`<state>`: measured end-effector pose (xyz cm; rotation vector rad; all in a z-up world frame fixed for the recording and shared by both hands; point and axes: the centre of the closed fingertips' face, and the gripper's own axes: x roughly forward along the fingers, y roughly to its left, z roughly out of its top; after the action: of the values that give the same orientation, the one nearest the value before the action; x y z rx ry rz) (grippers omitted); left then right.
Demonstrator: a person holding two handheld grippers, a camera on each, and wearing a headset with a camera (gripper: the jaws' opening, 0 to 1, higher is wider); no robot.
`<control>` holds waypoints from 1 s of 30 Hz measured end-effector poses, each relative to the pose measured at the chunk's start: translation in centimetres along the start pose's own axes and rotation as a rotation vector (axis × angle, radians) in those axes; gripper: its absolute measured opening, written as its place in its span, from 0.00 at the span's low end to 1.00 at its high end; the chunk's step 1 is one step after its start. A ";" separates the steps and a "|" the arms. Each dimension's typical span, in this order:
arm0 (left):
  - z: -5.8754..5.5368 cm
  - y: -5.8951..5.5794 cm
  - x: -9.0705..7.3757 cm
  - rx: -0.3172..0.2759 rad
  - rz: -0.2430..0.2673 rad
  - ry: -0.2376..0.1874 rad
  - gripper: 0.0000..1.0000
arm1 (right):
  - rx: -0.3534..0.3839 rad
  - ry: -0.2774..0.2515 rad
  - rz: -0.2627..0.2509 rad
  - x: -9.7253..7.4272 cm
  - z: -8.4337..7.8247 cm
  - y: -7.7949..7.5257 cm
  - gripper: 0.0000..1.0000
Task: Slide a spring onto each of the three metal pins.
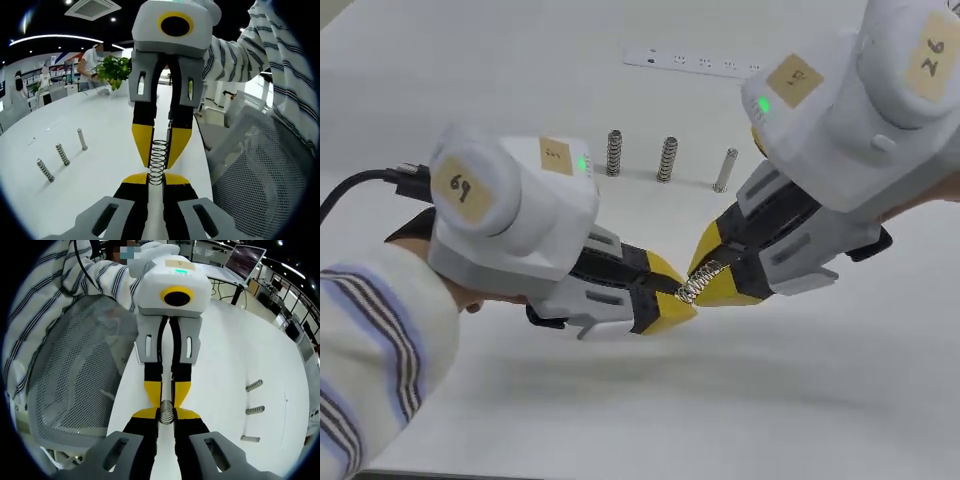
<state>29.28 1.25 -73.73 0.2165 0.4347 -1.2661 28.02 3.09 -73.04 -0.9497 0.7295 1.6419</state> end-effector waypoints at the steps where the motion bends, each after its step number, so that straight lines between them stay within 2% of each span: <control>1: 0.1 0.0 0.0 0.000 0.002 -0.003 0.02 | 0.001 0.001 0.003 0.1 0.0 0.0 0.09; 9: 0.0 -0.2 -0.1 -0.011 0.000 -0.001 0.02 | 0.000 0.020 0.014 0.5 0.0 0.0 0.08; 12: -0.2 -0.2 -0.1 -0.009 -0.001 0.004 0.02 | 0.042 0.016 0.019 0.6 0.0 0.0 0.08; 13: -0.2 -0.2 0.0 -0.006 -0.001 0.005 0.02 | 0.056 0.017 0.021 0.6 -0.1 0.0 0.08; 14: -0.3 -0.3 0.0 -0.001 -0.003 0.006 0.02 | 0.136 0.020 0.027 0.6 -0.1 0.1 0.08; 16: -0.4 -0.3 0.1 -0.001 -0.002 0.007 0.02 | 0.234 0.010 0.030 0.7 0.0 0.0 0.08; 20: -0.4 0.0 0.0 -0.002 0.011 -0.001 0.02 | 0.271 -0.002 0.018 0.6 0.0 -0.4 0.08; 23: -0.4 0.0 0.0 -0.006 0.009 -0.002 0.02 | 0.347 -0.007 0.018 0.6 0.1 -0.4 0.08; 30: -0.5 0.1 0.0 -0.009 0.014 0.003 0.02 | 0.413 -0.014 0.013 0.7 0.1 -0.5 0.08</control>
<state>29.24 1.45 -74.23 0.2137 0.4404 -1.2504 28.41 3.64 -73.57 -0.6365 1.0183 1.4304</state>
